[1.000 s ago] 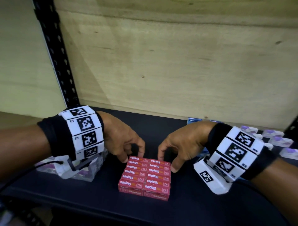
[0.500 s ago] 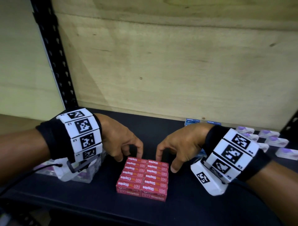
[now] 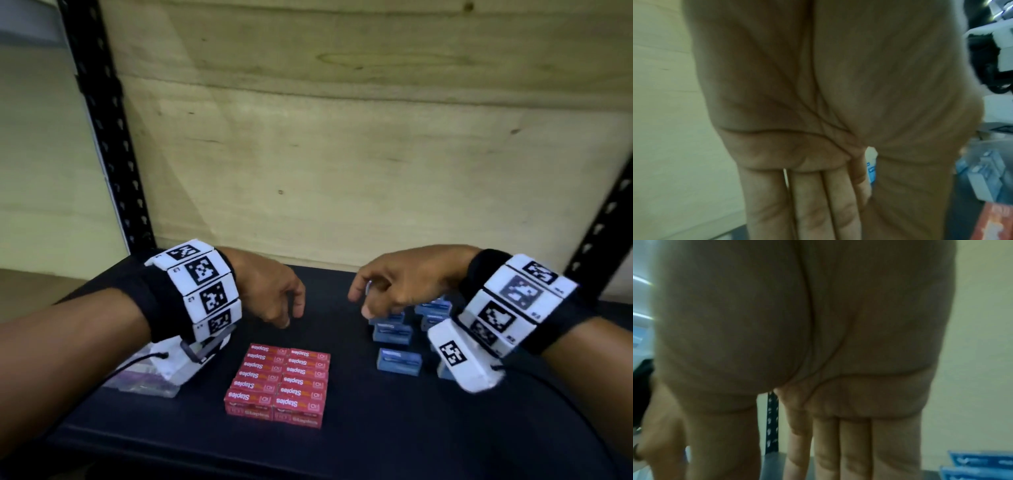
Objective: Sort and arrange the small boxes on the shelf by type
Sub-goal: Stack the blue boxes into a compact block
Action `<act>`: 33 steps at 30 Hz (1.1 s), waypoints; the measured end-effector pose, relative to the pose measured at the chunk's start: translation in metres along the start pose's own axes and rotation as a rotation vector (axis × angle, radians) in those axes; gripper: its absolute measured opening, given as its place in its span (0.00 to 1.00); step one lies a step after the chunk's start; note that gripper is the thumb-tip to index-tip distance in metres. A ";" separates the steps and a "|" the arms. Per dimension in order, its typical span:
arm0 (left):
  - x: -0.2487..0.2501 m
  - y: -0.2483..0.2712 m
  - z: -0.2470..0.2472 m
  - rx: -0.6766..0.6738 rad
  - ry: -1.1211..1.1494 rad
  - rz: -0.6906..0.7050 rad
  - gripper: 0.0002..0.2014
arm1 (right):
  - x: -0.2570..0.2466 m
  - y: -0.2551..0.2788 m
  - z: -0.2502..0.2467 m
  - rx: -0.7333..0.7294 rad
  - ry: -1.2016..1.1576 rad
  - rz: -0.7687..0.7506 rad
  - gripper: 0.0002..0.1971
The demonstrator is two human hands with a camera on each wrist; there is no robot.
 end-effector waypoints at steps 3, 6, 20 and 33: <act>0.033 -0.004 0.002 0.106 -0.037 0.084 0.11 | 0.032 0.022 -0.002 0.037 0.066 0.107 0.12; 0.072 -0.014 0.013 0.124 -0.125 0.176 0.10 | 0.062 0.045 0.007 0.083 0.123 0.233 0.13; 0.134 -0.044 0.042 0.127 -0.357 0.207 0.12 | 0.088 0.070 0.065 0.115 0.275 0.306 0.09; 0.120 0.011 0.103 0.541 0.091 0.311 0.04 | 0.055 0.124 0.106 0.464 0.125 0.229 0.06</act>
Point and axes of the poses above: each hand's wrist, its own y-axis away from the middle knuckle, its own z-axis out of the palm, x = y × z, the point moved 5 cm from there along -y, towards the middle knuckle, and after that the axes turned 12 degrees about y, right-handed, at the moved point
